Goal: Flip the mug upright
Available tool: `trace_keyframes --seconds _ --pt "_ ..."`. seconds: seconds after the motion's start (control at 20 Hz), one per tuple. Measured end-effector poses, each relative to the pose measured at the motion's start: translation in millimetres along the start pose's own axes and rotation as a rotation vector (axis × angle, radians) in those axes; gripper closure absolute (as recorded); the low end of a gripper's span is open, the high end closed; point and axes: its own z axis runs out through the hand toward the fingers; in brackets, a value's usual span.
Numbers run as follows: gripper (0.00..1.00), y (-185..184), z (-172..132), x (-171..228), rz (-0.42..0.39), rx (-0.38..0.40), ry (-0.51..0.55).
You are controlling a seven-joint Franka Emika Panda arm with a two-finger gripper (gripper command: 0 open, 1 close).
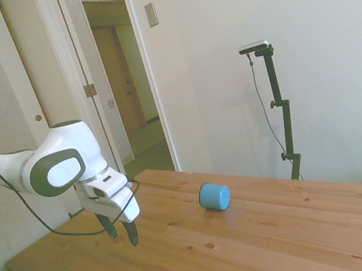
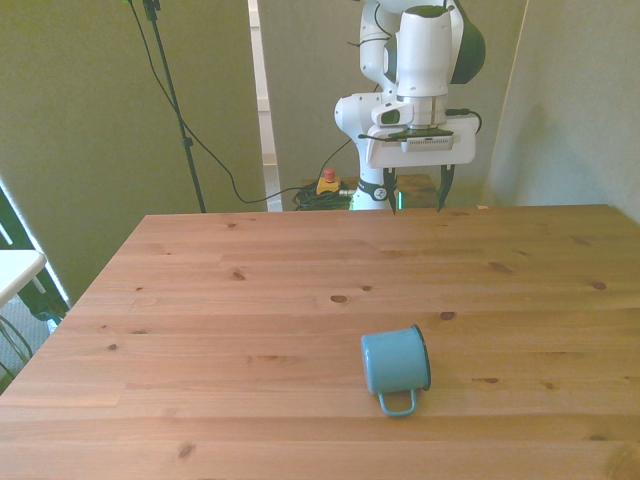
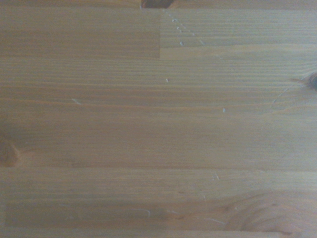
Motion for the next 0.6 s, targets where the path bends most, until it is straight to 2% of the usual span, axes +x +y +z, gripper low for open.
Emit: trace_keyframes --seconds 0.2,0.4,0.6 --pt "0.00 -9.6 -4.9 1.6 -0.011 0.002 0.014" --pt "0.00 -59.0 -18.2 17.6 0.015 -0.011 0.072" --pt "0.00 -113.4 -7.3 52.1 0.093 -0.068 0.139"
